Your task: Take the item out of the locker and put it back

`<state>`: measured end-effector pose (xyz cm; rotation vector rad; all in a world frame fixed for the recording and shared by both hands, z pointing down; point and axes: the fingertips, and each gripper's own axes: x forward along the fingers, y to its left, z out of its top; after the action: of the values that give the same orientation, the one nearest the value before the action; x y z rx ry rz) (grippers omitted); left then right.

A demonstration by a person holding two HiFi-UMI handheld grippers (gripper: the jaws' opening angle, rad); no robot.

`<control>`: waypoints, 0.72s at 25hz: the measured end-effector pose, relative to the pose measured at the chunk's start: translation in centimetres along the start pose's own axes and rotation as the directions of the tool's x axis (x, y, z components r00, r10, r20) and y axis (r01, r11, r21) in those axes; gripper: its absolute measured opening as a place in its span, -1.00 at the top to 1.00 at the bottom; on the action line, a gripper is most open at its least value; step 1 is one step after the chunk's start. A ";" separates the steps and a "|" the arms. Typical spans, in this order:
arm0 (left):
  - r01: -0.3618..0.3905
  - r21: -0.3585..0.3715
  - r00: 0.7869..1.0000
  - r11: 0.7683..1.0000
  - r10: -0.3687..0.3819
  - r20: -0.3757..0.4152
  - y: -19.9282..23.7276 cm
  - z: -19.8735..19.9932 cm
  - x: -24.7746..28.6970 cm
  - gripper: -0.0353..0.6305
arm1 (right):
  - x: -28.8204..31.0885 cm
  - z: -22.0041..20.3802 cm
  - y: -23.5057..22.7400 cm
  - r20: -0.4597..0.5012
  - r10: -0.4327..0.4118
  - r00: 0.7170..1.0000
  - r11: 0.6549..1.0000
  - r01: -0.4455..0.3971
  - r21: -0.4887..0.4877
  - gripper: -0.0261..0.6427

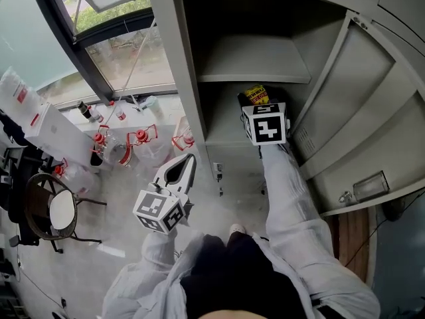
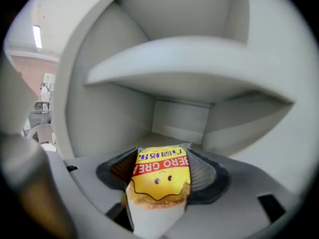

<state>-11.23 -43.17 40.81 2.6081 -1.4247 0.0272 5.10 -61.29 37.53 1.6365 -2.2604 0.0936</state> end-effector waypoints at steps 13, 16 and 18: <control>0.094 -0.006 0.996 0.996 -0.094 0.002 -1.7 0.8 -1.5 0.86 | -12.7 2.3 3.5 0.173 0.029 0.984 0.999 -0.021 -0.047 0.05; 0.115 -0.005 0.993 0.993 -0.115 0.006 -2.1 1.0 -1.4 0.86 | -15.4 1.5 4.0 0.187 0.026 0.982 0.999 -0.018 -0.043 0.05; 0.123 -0.008 0.992 0.992 -0.123 0.008 -2.2 1.0 -1.4 0.86 | -17.1 0.8 4.2 0.192 0.018 0.981 0.999 -0.013 -0.029 0.05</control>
<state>-10.25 -41.00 39.38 2.6857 -1.2608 -0.0045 5.63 -44.56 32.05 1.6784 -2.4042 -0.0967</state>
